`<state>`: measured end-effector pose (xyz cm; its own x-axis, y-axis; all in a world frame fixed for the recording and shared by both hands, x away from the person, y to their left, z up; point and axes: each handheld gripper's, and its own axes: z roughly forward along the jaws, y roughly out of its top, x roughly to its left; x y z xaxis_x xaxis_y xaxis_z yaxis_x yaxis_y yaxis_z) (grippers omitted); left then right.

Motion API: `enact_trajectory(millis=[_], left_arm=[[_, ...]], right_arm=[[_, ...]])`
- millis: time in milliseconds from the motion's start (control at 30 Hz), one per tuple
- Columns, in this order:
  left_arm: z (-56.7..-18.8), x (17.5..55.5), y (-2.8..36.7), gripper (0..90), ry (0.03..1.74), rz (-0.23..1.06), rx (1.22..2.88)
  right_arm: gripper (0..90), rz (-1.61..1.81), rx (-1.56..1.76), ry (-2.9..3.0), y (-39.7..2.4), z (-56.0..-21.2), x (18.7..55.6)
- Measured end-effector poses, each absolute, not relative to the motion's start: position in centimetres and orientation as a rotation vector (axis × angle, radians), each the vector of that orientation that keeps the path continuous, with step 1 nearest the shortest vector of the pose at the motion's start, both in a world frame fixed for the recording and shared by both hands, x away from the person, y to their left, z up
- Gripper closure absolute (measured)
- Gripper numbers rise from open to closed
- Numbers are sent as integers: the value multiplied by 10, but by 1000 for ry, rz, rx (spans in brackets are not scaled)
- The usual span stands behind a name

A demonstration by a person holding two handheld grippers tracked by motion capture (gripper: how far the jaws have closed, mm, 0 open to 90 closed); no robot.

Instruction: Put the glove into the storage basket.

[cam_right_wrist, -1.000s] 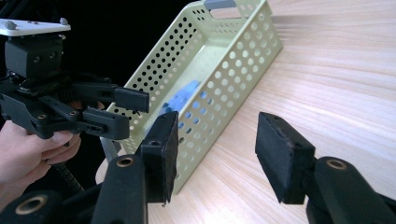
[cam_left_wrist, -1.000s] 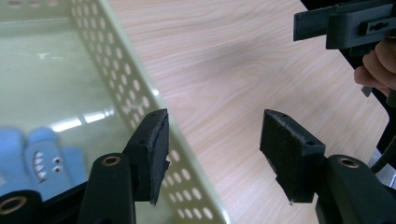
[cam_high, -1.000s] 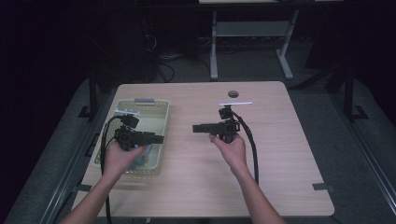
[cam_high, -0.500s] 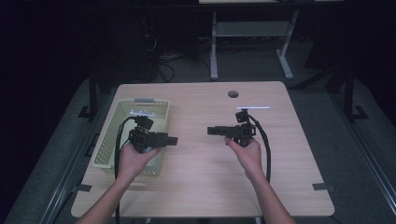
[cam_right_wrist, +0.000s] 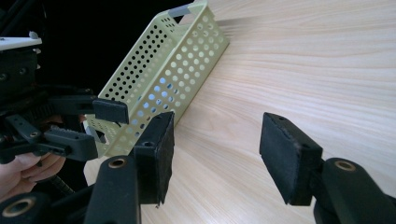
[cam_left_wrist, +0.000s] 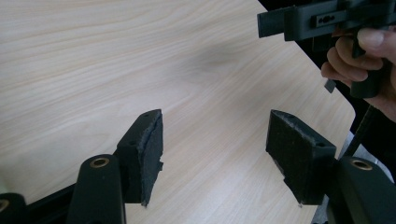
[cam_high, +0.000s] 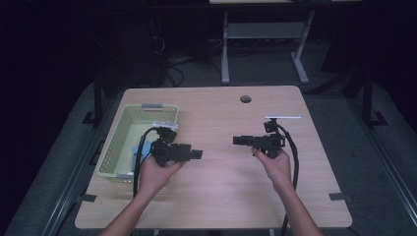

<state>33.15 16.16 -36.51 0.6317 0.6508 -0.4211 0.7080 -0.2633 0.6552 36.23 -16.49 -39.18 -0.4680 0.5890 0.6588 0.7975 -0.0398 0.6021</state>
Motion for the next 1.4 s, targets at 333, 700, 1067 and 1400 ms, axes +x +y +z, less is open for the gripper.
enact_trajectory(millis=[333, 700, 1067, 1400], left_arm=[[-373, 325, 140, 337, 1036, -87, 1995], [-385, 316, 119, 302, 1009, -112, 1996], [-400, 305, 101, 284, 971, -143, 2015], [-413, 284, 85, 283, 905, -164, 2063]], right_arm=[[429, -1527, -1556, -1999, -191, -399, 351], [403, -1530, -1609, -1979, -215, -408, 339], [369, -1528, -1669, -1931, -239, -419, 331], [328, -1534, -1699, -1915, -254, -433, 312]])
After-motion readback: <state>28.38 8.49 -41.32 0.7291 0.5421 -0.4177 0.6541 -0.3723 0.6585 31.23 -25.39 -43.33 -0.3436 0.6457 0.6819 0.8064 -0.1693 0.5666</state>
